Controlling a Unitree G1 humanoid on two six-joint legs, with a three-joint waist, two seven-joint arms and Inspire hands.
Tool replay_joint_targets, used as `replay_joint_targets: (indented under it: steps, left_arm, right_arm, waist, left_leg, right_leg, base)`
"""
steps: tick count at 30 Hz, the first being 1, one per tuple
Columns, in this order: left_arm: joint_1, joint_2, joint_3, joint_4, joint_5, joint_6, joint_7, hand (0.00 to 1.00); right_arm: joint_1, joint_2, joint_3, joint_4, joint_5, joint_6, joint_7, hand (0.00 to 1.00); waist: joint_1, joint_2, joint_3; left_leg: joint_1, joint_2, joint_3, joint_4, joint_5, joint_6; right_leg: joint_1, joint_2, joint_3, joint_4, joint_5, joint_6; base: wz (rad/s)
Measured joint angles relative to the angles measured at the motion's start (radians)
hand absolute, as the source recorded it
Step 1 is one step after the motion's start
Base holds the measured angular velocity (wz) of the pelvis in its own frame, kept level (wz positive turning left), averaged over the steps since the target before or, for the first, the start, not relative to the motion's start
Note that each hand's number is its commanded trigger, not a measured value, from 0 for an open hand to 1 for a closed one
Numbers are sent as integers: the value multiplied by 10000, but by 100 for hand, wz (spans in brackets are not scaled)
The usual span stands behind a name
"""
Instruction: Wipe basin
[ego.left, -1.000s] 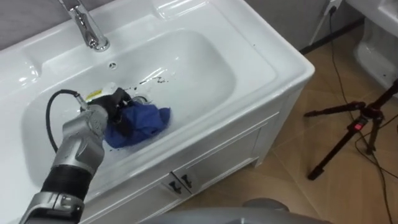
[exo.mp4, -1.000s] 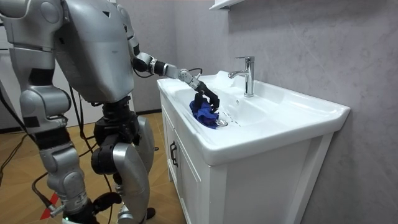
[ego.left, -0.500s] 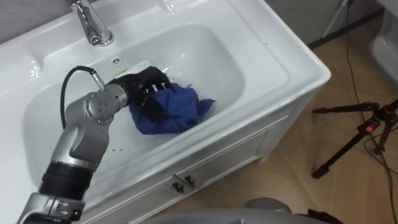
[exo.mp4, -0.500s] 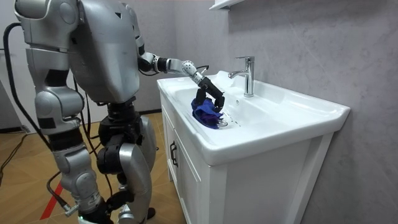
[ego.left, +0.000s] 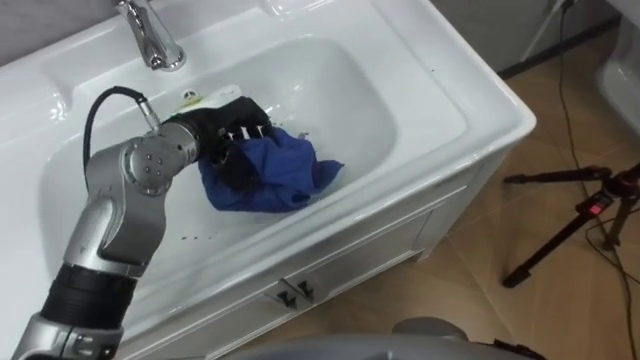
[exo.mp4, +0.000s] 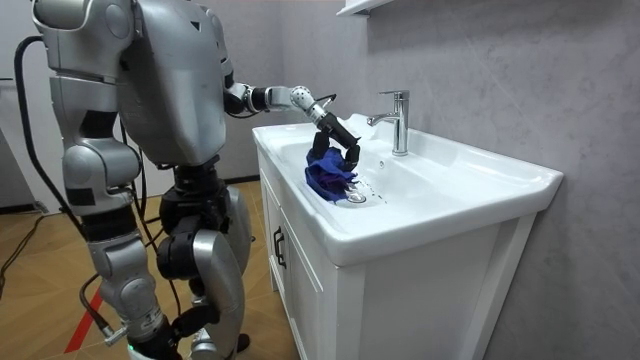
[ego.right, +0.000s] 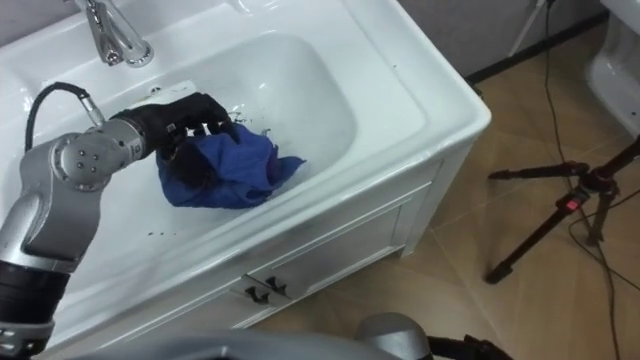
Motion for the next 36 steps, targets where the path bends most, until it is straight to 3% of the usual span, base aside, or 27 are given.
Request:
replay_joint_targets:
  steps: [7, 14, 21, 27, 36]
  left_arm:
    - [452, 38, 87, 296, 1278, 0, -253, 100]
    - [908, 55, 88, 2076, 2522, 234, -325, 100]
    - [1048, 41, 264, 2866, 2561, 314, -11, 100]
    - [1246, 12, 278, 2891, 2597, 519, -3, 100]
    - [1456, -117, 271, 2771, 3391, 499, 14, 100]
  right_arm:
    - [38, -9, -23, 256, -189, -100, 4, 0]
    - [158, -18, -74, 242, -481, -79, -28, 0]
    - [273, -60, -96, 107, -1204, 128, -333, 0]
    - [282, -50, -197, 103, -1869, 142, -530, 0]
    - [184, -47, -335, -48, -2054, 116, -510, 0]
  waist:
    - [58, -114, 75]
    - [18, -64, 37]
    - [1, 40, -47]
    - [-16, -1, -44]
    - [-9, -9, -38]
  left_leg:
    - [147, -1, -17, -8, 0, 0]
    - [306, -2, 6, -13, -1, -1]
    - [324, -21, 28, 0, -1, -1]
    - [528, -23, 18, -6, -1, -2]
    - [611, 10, 251, -6, -1, -2]
  right_leg:
    - [123, 0, -6, -13, -7, 6]
    - [275, 1, 11, -21, -31, 7]
    - [277, -22, -12, 20, -92, 17]
    - [452, -27, 26, 28, -252, -7]
    - [630, -2, 14, 7, -289, -36]
  base:
    - [1]
    - [0]
    - [-2]
    - [0]
    - [0]
